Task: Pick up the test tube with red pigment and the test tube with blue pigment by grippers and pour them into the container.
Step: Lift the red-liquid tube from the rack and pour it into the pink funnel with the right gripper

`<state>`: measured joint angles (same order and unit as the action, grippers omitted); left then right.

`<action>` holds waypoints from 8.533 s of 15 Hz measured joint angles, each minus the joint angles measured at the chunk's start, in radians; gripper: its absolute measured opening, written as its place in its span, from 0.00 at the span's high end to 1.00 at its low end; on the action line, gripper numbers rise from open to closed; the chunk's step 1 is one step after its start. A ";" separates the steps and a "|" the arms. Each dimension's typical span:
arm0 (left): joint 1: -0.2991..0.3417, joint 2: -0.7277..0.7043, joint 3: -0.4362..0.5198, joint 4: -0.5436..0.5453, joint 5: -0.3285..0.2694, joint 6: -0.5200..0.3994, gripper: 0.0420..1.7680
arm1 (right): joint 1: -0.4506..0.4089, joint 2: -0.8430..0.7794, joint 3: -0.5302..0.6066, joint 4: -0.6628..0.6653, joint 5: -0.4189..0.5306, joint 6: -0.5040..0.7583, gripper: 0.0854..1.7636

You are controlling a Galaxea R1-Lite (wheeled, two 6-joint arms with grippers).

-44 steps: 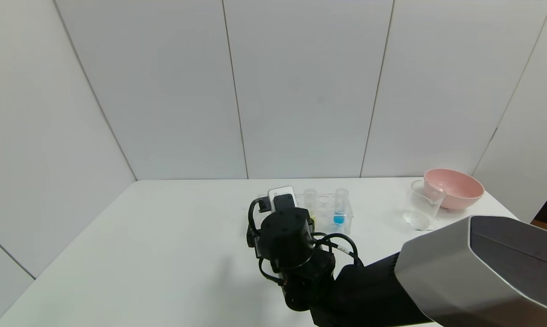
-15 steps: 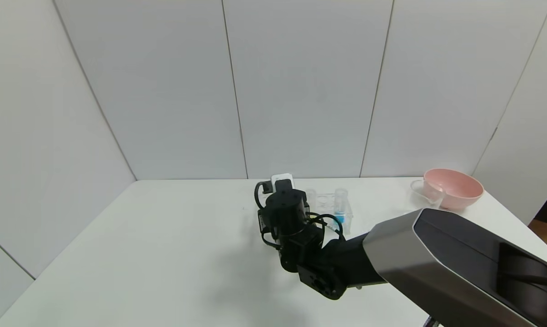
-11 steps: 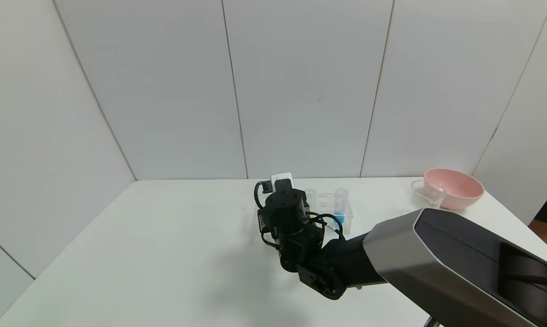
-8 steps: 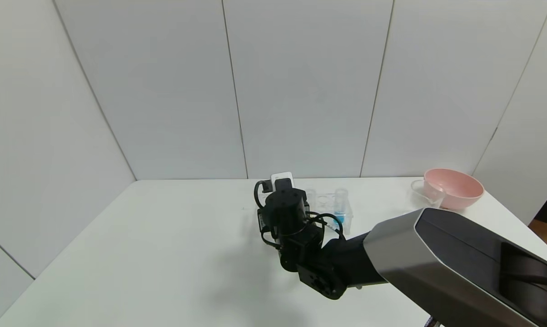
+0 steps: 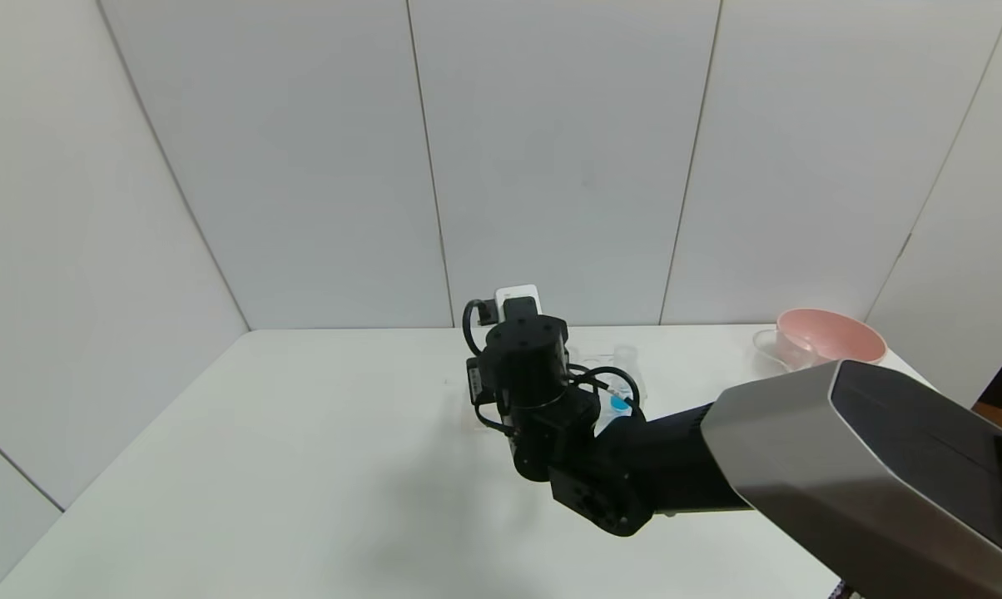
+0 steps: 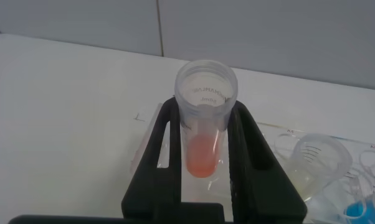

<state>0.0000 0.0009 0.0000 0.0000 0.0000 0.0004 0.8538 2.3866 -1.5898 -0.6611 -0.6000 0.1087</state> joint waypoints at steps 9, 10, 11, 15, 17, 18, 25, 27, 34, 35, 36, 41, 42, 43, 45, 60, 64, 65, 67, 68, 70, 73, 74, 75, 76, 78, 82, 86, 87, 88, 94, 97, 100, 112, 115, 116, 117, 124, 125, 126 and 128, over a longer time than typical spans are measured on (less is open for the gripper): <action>0.000 0.000 0.000 0.000 0.000 0.000 0.00 | 0.006 -0.035 0.000 -0.009 -0.002 -0.026 0.76; 0.000 0.000 0.000 0.000 0.000 0.000 0.00 | 0.006 -0.036 0.000 -0.010 -0.002 -0.028 0.76; 0.000 0.000 0.000 0.000 0.000 0.000 0.00 | 0.006 -0.036 0.000 -0.009 -0.002 -0.029 0.76; 0.000 0.000 0.000 0.000 0.000 0.000 0.00 | 0.007 -0.045 0.011 -0.008 -0.003 -0.030 0.76; 0.000 0.000 0.000 0.000 0.000 0.000 0.00 | 0.007 -0.063 0.037 -0.010 -0.002 -0.040 0.76; 0.000 0.000 0.000 0.000 0.000 0.000 0.00 | 0.006 -0.075 0.062 -0.012 0.004 -0.047 0.76; 0.000 0.000 0.000 0.000 0.000 0.000 0.00 | -0.014 -0.283 0.398 -0.027 0.220 -0.062 0.76; 0.000 0.000 0.000 0.000 0.000 0.000 0.00 | -0.045 -0.365 0.499 -0.027 0.298 -0.095 0.76; 0.000 0.000 0.000 0.000 0.000 0.000 0.00 | -0.321 -0.664 0.720 0.099 0.603 -0.239 0.76; 0.000 0.000 0.000 0.000 0.000 0.000 0.00 | -0.371 -0.707 0.730 0.153 0.653 -0.243 0.76; 0.000 0.000 0.000 0.000 0.000 0.000 0.00 | -0.423 -0.745 0.733 0.198 0.705 -0.254 0.76; 0.000 0.000 0.000 0.000 0.000 0.000 0.00 | -0.710 -0.844 0.720 0.317 0.943 -0.464 0.76; 0.000 0.000 0.000 0.000 0.000 0.000 0.00 | -0.761 -0.846 0.711 0.353 0.978 -0.510 0.76; 0.000 0.000 0.000 0.000 0.000 0.000 0.00 | -0.802 -0.843 0.689 0.394 0.996 -0.542 0.76; 0.000 0.000 0.000 0.000 0.000 0.000 0.00 | -0.857 -0.814 0.622 0.429 1.004 -0.581 0.76; 0.000 0.000 0.000 0.000 0.000 0.000 0.00 | -1.000 -0.455 0.138 0.750 0.837 -1.164 0.76; 0.000 0.000 0.000 0.000 0.000 0.000 0.00 | -0.996 -0.436 -0.008 0.979 0.749 -1.263 0.76; 0.000 0.000 0.000 0.000 0.000 0.000 0.00 | -0.992 -0.434 -0.047 1.032 0.728 -1.283 0.76; 0.000 0.000 0.000 0.000 0.000 0.000 0.00 | -0.977 -0.427 -0.121 1.128 0.706 -1.305 0.76; 0.000 0.000 0.000 0.000 0.000 0.000 0.00 | -0.968 -0.423 -0.159 1.187 0.699 -1.322 0.76; 0.000 0.000 0.000 0.000 0.000 0.000 0.00 | -0.957 -0.415 -0.229 1.298 0.654 -1.349 0.76; 0.000 0.000 0.000 0.000 0.000 0.000 0.00 | -0.936 -0.397 -0.330 1.433 0.614 -1.359 0.76; 0.000 0.000 0.000 0.000 0.000 0.000 0.00 | -0.927 -0.387 -0.361 1.458 0.601 -1.359 0.76; 0.000 0.000 0.000 0.000 0.000 0.000 0.00 | -0.918 -0.378 -0.380 1.466 0.595 -1.359 0.76; 0.000 0.000 0.000 0.000 0.000 0.000 0.00 | -0.910 -0.368 -0.390 1.467 0.593 -1.359 0.76; 0.000 0.000 0.000 0.000 0.000 0.000 0.00 | -0.896 -0.349 -0.399 1.464 0.591 -1.358 0.76; 0.000 0.000 0.000 0.000 0.000 0.000 0.00 | -0.888 -0.322 -0.410 1.458 0.554 -1.376 0.76; 0.000 0.000 0.000 0.000 0.000 0.000 0.00 | -0.887 -0.307 -0.411 1.426 0.503 -1.418 0.76; 0.000 0.000 0.000 0.000 0.000 0.000 0.00 | -0.887 -0.305 -0.411 1.424 0.496 -1.424 0.76; 0.000 0.000 0.000 0.000 0.000 0.000 0.00 | -0.884 -0.303 -0.411 1.425 0.492 -1.431 0.76; 0.000 0.000 0.000 0.000 0.000 0.000 0.00 | -0.862 -0.291 -0.410 1.422 0.443 -1.482 0.76; 0.000 0.000 0.000 0.000 0.000 0.000 0.00 | -0.852 -0.288 -0.410 1.414 0.408 -1.508 0.76; 0.000 0.000 0.000 0.000 0.000 0.000 0.00 | -0.829 -0.280 -0.410 1.406 0.384 -1.517 0.76; 0.000 0.000 0.000 0.000 0.000 0.000 0.00 | -0.781 -0.261 -0.410 1.384 0.248 -1.575 0.76; 0.000 0.000 0.000 0.000 0.000 0.000 0.00 | -0.770 -0.260 -0.410 1.384 0.194 -1.595 0.76; 0.000 0.000 0.000 0.000 0.000 0.000 0.00 | -0.766 -0.260 -0.410 1.386 0.170 -1.598 0.76; 0.000 0.000 0.000 0.000 0.000 0.000 0.00 | -0.763 -0.260 -0.410 1.389 0.156 -1.605 0.76; 0.000 0.000 0.000 0.000 0.000 0.000 0.00 | -0.739 -0.257 -0.410 1.390 0.087 -1.641 0.76; 0.000 0.000 0.000 0.000 0.000 0.000 0.00 | -0.734 -0.255 -0.410 1.389 0.086 -1.641 0.76; 0.000 0.000 0.000 0.000 0.000 0.000 0.00 | -0.729 -0.254 -0.410 1.389 0.086 -1.642 0.76; 0.000 0.000 0.000 0.000 0.000 0.000 0.00 | -0.727 -0.251 -0.410 1.385 0.086 -1.641 0.76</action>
<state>0.0000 0.0009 0.0000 0.0000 0.0000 0.0000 0.1268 2.1355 -2.0002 0.7243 -0.5138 -1.5321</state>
